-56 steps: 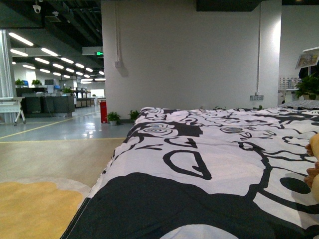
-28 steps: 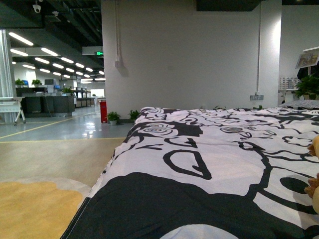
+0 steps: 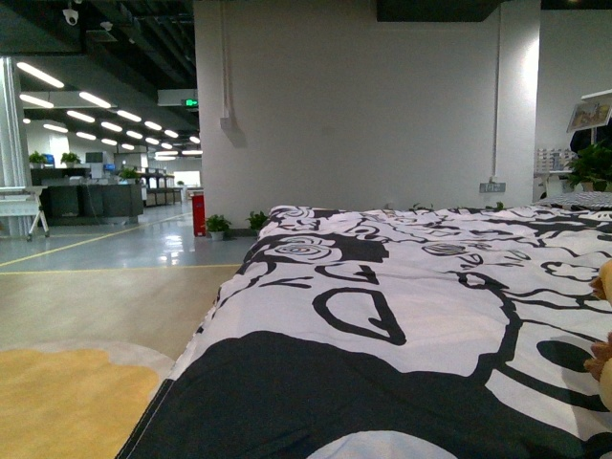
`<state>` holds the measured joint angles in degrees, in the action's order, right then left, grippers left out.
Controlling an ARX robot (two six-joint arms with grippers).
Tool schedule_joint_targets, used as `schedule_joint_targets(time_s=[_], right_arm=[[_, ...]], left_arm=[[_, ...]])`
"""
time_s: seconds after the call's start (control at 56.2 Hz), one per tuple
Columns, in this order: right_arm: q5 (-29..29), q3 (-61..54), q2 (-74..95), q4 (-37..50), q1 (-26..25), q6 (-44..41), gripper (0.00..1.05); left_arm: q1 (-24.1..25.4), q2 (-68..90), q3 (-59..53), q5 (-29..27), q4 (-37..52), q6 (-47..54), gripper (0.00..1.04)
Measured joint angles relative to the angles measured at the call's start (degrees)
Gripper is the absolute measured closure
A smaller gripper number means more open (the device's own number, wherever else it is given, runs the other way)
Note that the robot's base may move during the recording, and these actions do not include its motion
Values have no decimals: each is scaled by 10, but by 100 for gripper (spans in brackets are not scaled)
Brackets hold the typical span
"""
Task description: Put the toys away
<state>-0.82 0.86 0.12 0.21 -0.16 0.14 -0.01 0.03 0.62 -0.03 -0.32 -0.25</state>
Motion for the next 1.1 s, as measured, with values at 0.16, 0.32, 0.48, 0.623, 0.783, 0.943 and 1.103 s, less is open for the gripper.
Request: schedule_joint_targets(time_s=[0.16,0.32,0.48,0.623,0.783,0.943,1.103], right_arm=[[-3,-1,0,0,2,0,88],[-6,-1,1,-1,3,0,88],[14,-1,2,-4,1,0,88],[10,-1,2,-4,2,0,88],[10,-1,2,-4,2,0,88],[10,-1,2,-4,2,0,88],[10,-1,2,-4,2,0,88]], left_arm=[[0,0,0,-2,0,0,6],[0,0,0,-2,0,0,6],[0,0,0,0,0,0,6],[0,0,0,0,0,0,6],[1,0,0,-12,0,0,6],[2,0,0,-19,0,0,6],[0,0,0,-1,0,0,6]])
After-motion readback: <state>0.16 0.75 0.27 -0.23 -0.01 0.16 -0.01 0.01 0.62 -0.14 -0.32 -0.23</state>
